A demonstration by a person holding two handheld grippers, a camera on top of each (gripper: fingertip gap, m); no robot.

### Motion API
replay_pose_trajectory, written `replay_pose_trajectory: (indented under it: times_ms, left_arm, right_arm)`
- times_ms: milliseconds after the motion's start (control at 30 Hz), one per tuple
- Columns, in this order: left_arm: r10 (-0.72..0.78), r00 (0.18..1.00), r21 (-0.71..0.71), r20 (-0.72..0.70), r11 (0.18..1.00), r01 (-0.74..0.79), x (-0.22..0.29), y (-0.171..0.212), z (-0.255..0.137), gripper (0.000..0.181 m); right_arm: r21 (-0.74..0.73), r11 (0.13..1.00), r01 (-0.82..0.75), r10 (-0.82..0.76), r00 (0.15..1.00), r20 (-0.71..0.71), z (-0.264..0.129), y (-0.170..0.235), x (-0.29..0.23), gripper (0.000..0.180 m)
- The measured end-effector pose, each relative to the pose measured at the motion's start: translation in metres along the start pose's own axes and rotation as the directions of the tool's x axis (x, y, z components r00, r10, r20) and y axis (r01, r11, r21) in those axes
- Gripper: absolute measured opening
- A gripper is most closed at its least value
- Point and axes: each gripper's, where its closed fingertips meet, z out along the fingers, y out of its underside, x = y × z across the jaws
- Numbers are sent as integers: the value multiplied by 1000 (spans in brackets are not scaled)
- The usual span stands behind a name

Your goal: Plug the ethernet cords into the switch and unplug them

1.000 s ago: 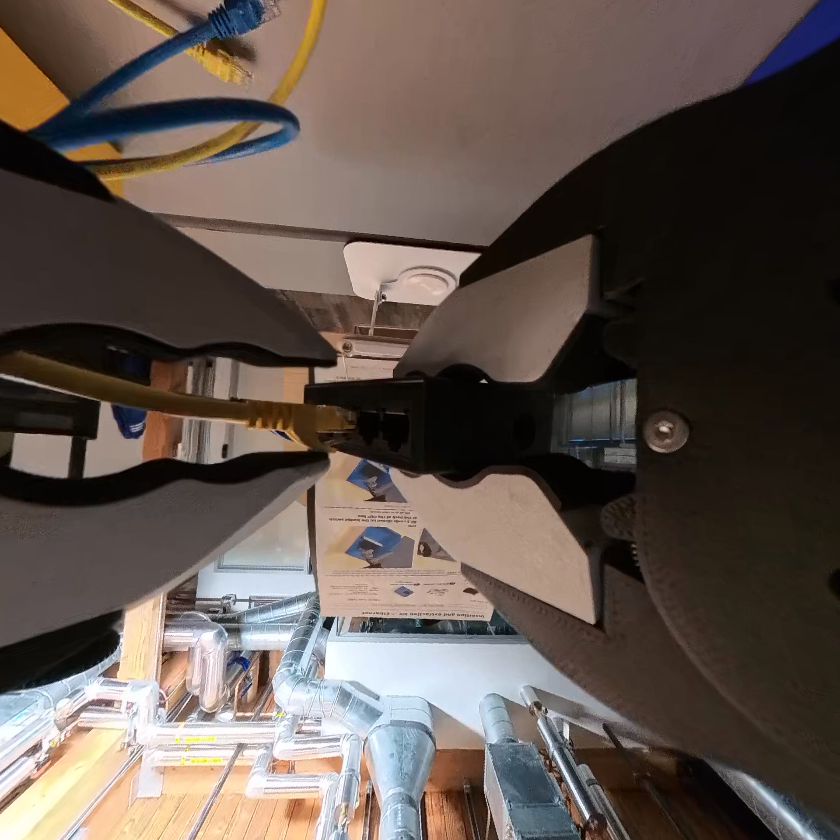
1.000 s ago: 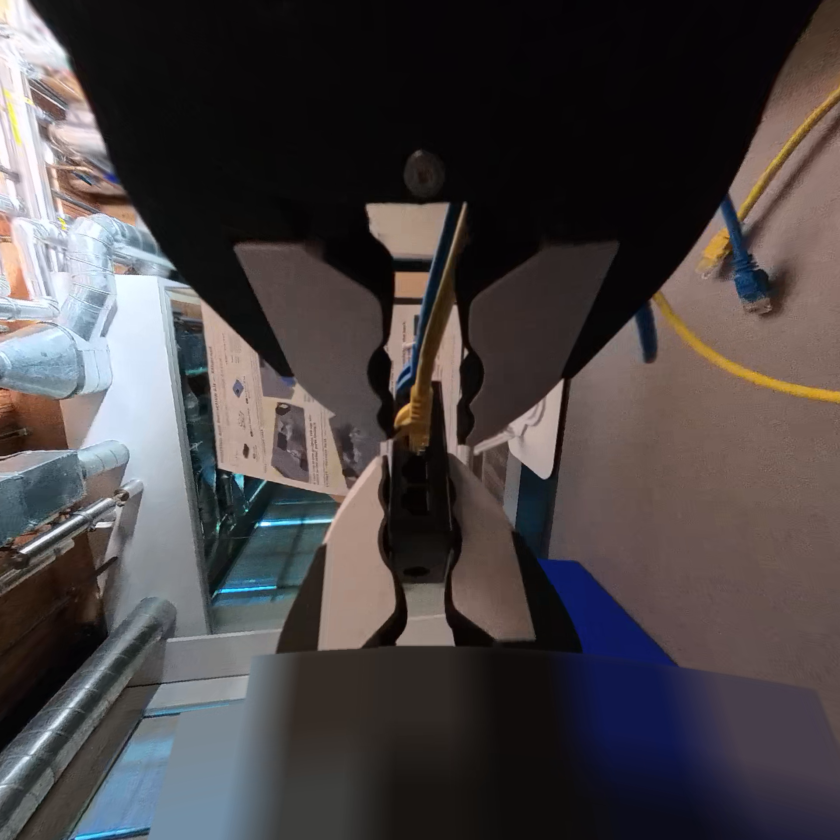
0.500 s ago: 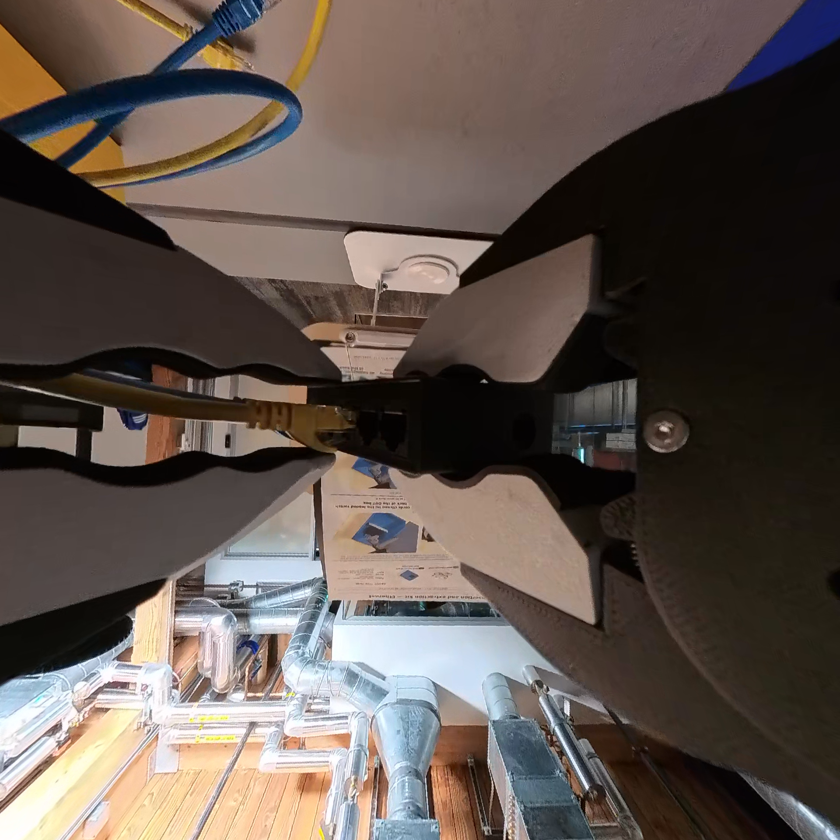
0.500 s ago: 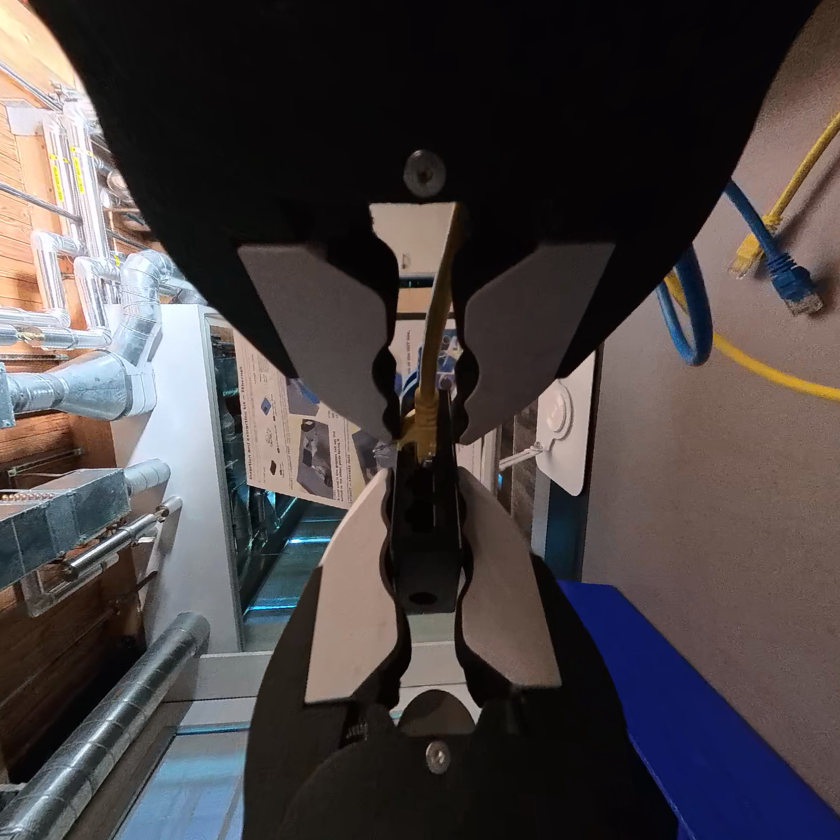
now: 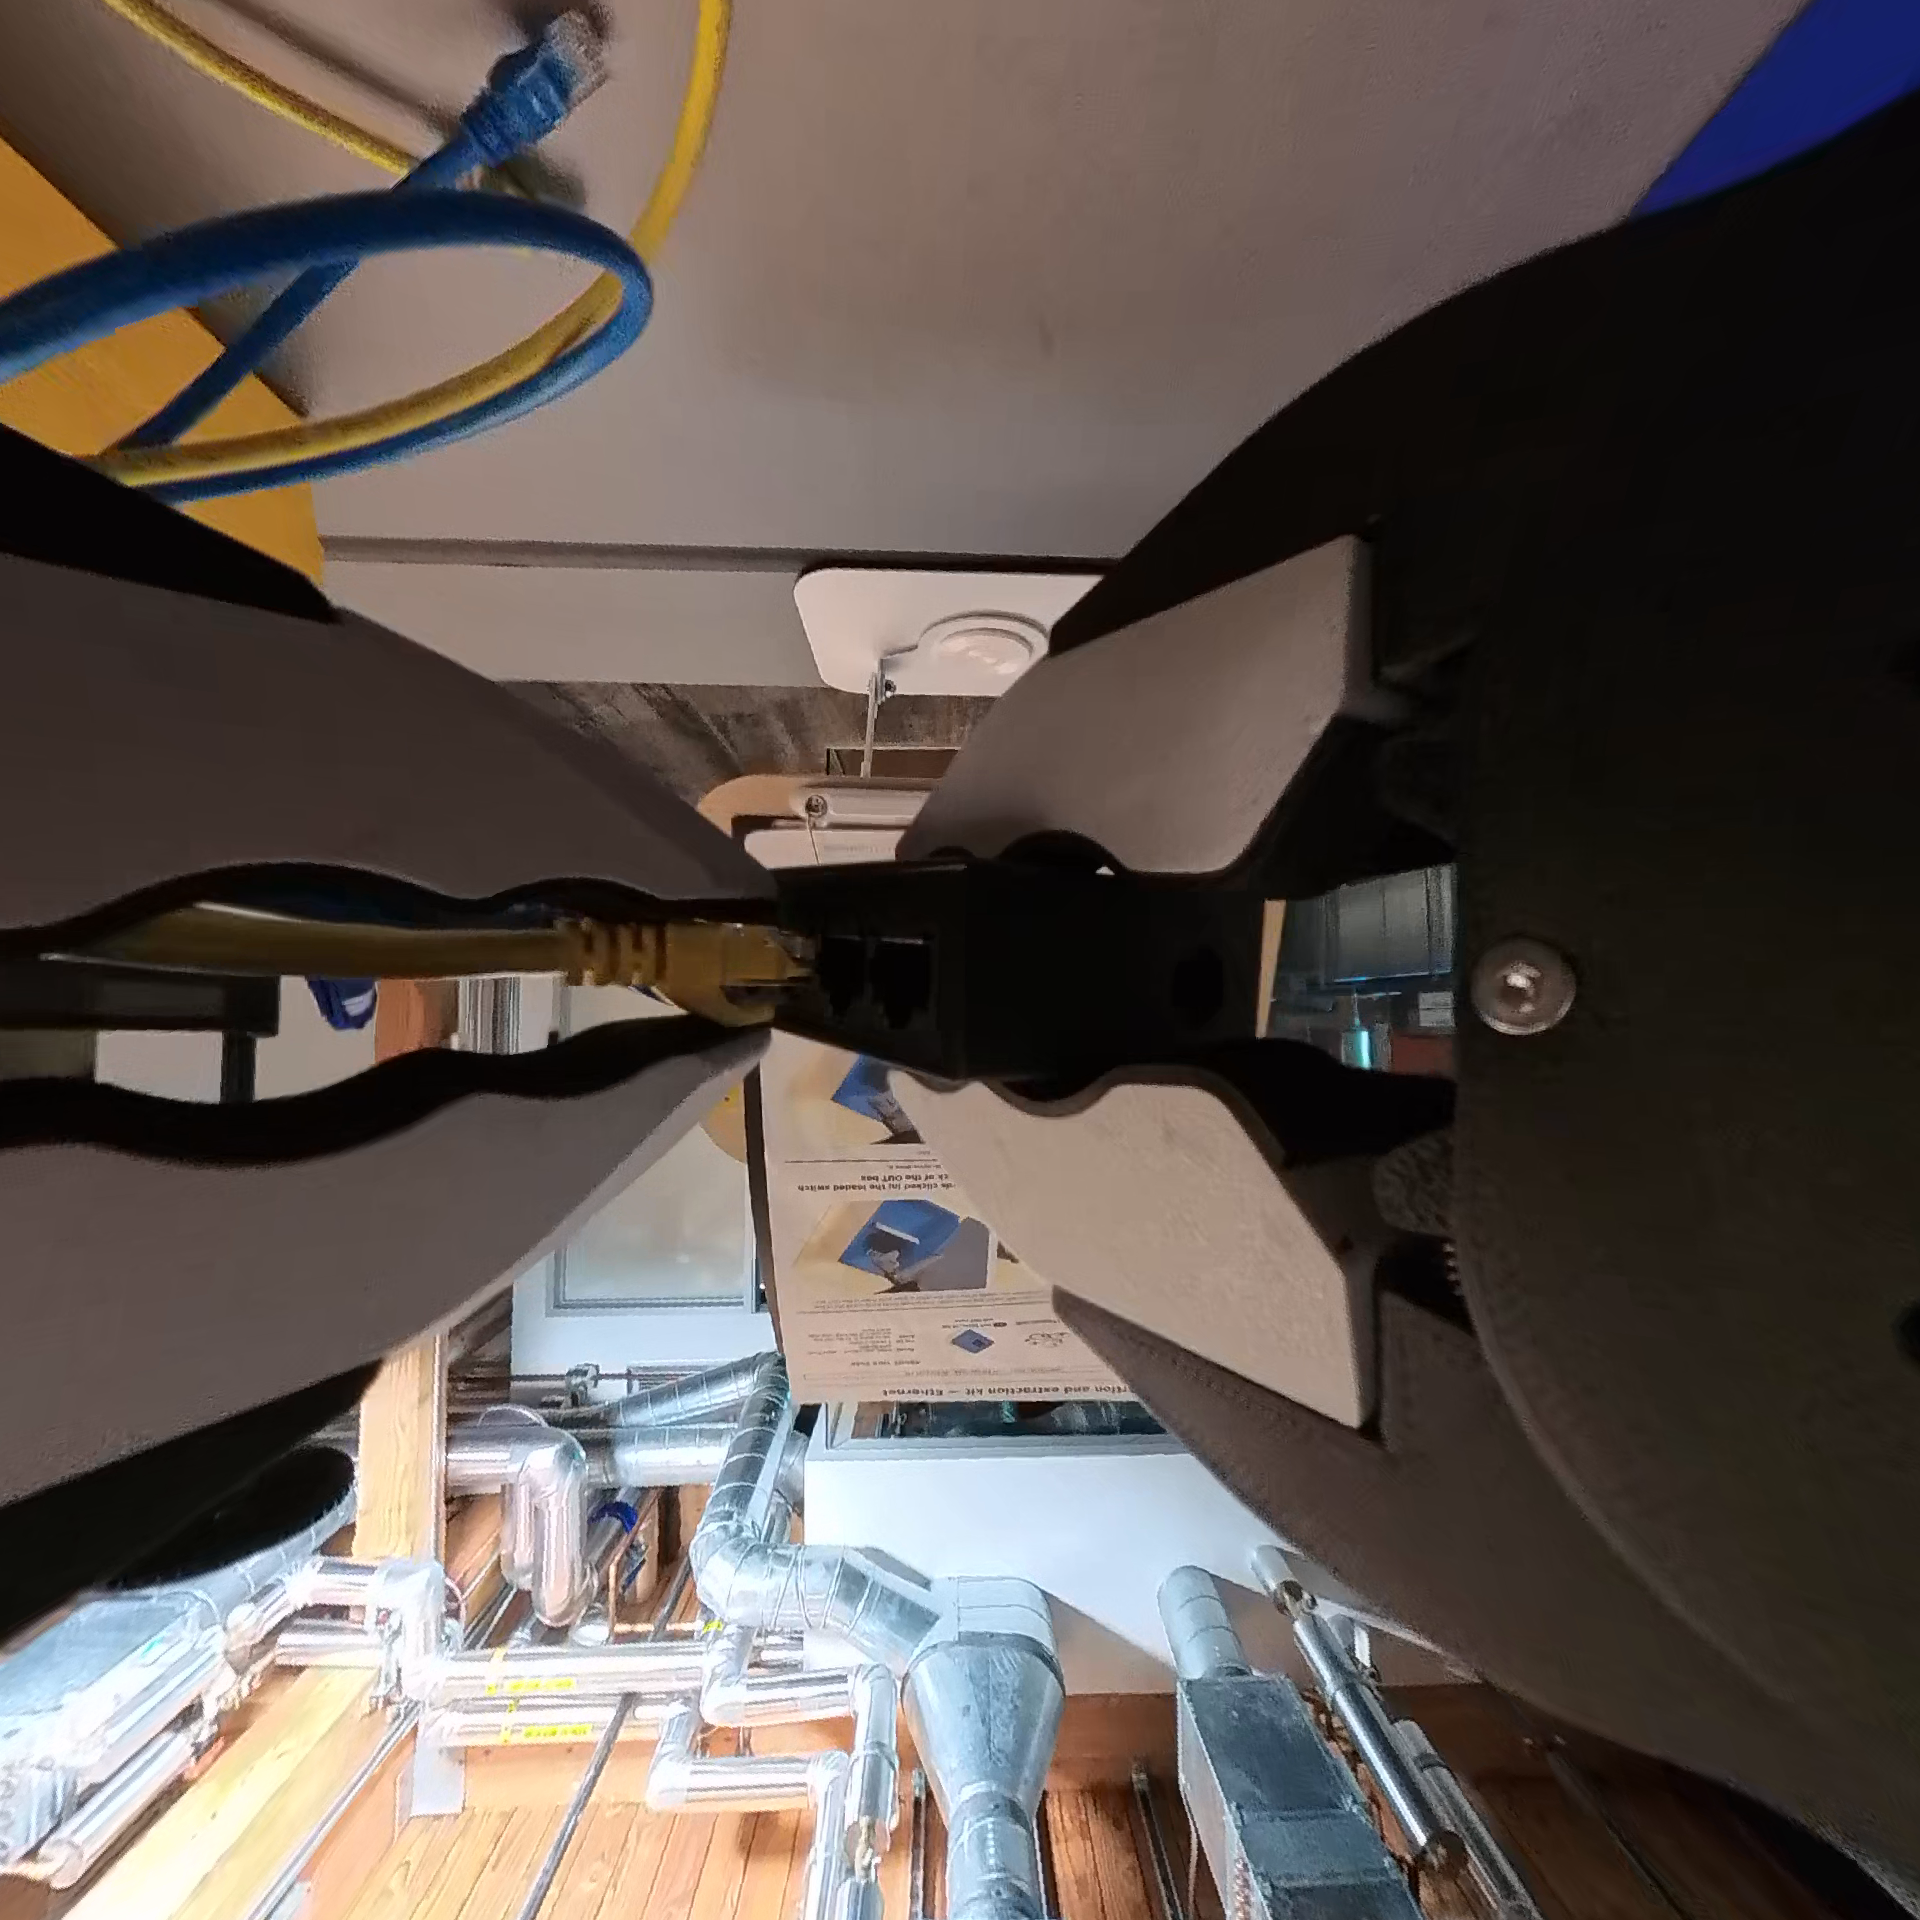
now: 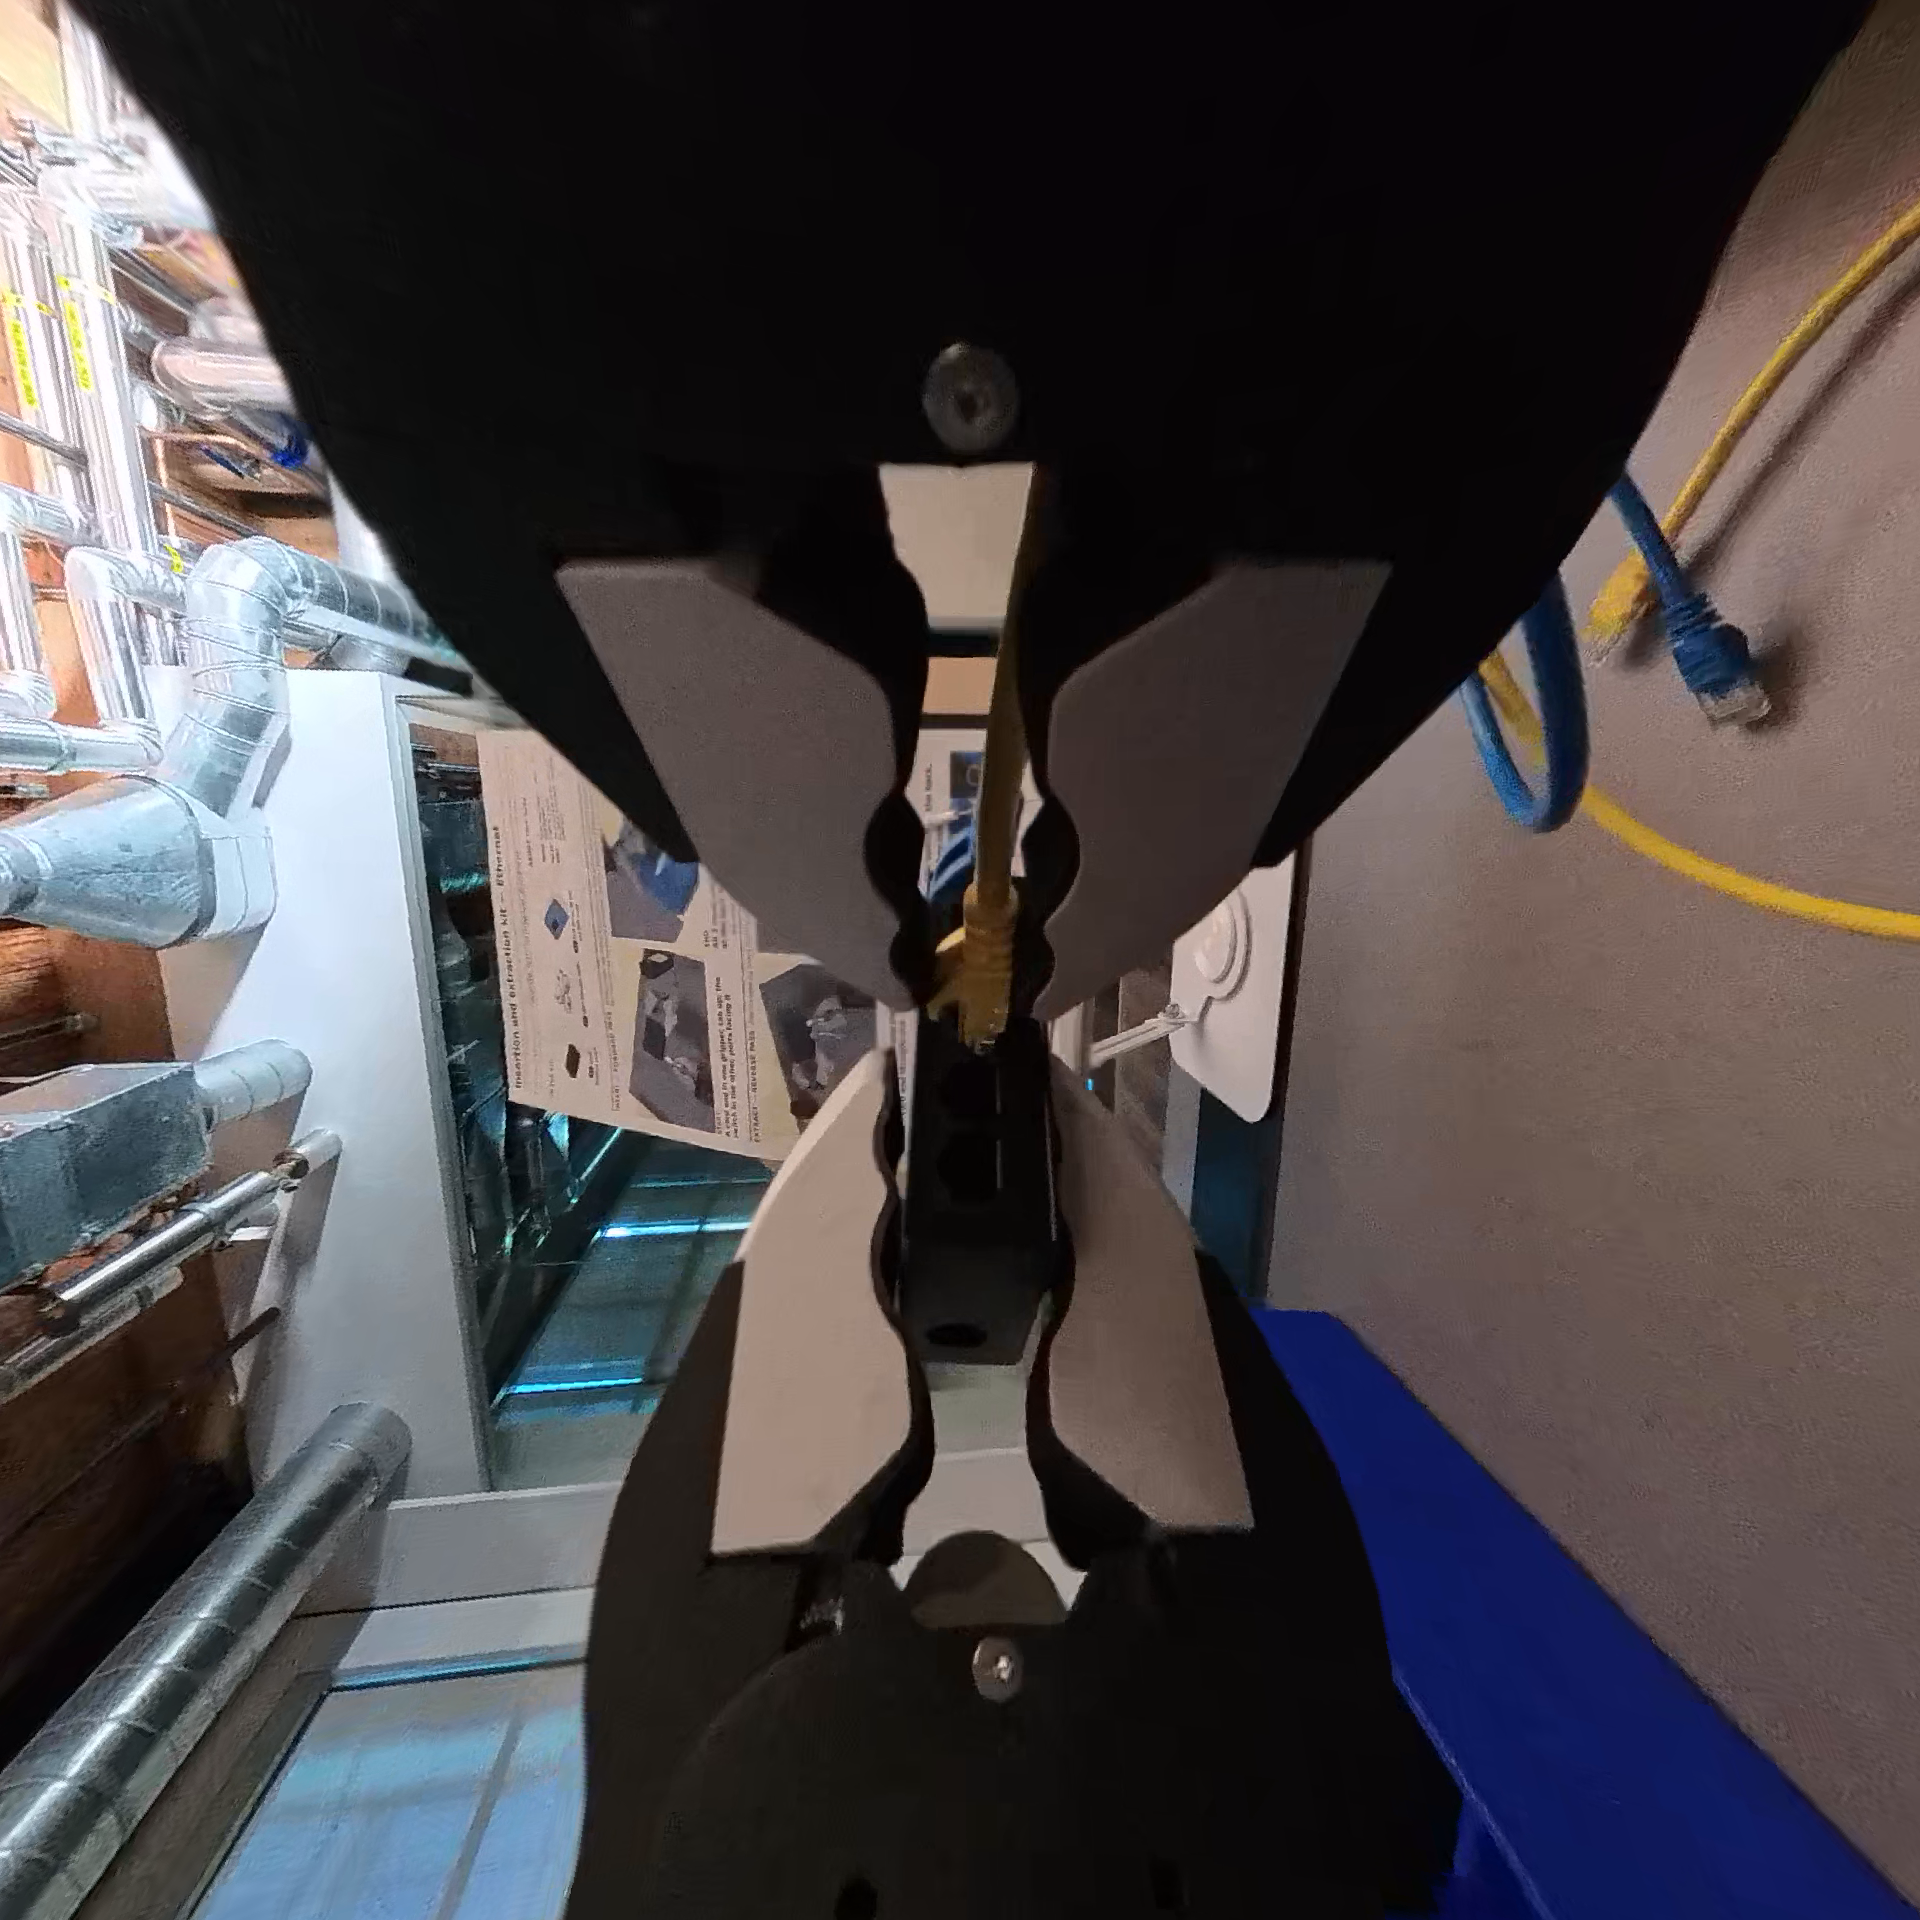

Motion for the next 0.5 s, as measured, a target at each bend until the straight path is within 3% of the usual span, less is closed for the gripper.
replay_pose_trajectory:
  times_ms: [133, 500]
  left_arm:
    - [-37, 994, -19, -104, 999, 35, 16, 0, 8, 29]
    - [-62, 976, 54, -207, 996, 75, 47, -8, 24, 30]
  right_arm:
    - [-91, 996, 6, 4, 995, 103, 2, 9, -15, 14]
    - [-135, 990, -38, 77, 952, 295, -3, 24, -44, 15]
